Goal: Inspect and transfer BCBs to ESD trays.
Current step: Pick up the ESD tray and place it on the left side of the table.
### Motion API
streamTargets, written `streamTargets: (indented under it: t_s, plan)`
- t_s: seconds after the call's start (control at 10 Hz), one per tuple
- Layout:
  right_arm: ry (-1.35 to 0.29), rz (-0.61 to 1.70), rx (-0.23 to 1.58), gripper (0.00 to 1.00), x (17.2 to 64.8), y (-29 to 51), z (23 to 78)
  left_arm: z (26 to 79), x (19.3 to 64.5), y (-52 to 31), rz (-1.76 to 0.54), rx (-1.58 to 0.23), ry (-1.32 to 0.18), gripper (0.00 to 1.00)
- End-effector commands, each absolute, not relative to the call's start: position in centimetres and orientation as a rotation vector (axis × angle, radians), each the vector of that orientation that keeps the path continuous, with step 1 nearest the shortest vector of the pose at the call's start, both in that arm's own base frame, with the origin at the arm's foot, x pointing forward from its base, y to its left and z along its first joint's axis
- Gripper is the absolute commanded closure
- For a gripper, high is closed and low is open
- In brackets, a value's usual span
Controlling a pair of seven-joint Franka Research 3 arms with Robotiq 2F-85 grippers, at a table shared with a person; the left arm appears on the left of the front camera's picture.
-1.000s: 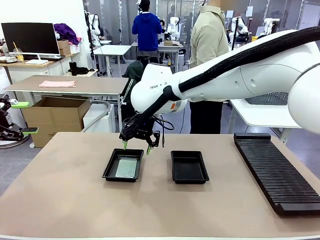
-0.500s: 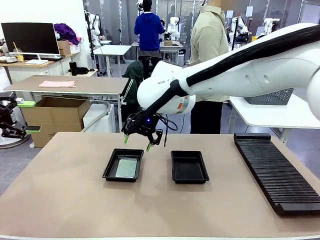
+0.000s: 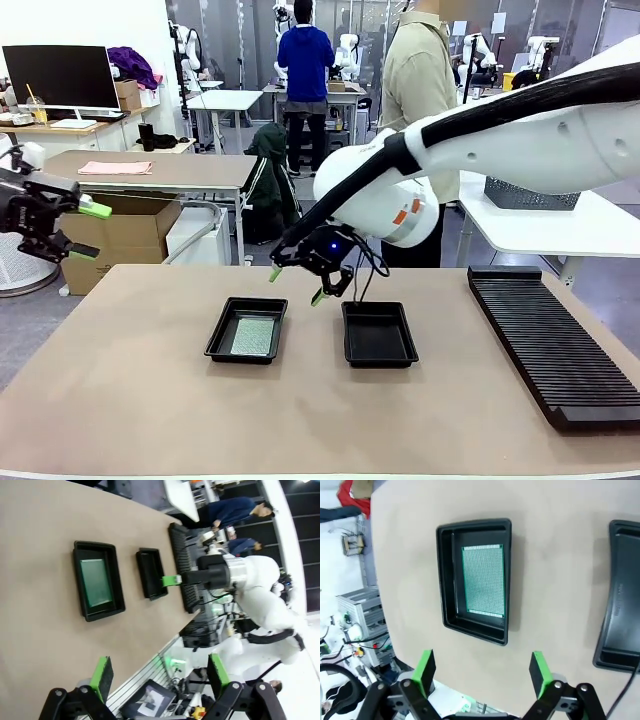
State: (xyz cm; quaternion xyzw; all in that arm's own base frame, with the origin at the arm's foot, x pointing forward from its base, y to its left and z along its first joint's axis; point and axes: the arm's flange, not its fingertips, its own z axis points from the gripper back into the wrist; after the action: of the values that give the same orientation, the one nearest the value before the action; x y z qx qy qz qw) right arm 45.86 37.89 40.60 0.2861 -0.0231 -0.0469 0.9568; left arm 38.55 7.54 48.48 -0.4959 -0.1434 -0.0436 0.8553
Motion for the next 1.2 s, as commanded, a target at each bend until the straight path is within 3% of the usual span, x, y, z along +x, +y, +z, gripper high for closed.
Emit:
streamTargets:
  t_s: [0.0, 0.6, 1.1]
  plan:
    - [-0.063, -0.088, 0.680, 0.00, 44.3, 35.0, 40.1, 49.0, 38.5, 5.1, -0.118, -0.900, -0.258, 0.00]
    - [-0.075, -0.073, 0.857, 0.00, 44.0, 30.8, 39.4, 49.3, 40.2, -2.7, -0.199, -0.550, -0.177, 0.00]
    - [-0.084, -0.040, 0.866, 0.00, 43.4, 28.7, 39.8, 47.5, 43.0, -8.9, -0.234, -0.355, -0.098, 0.00]
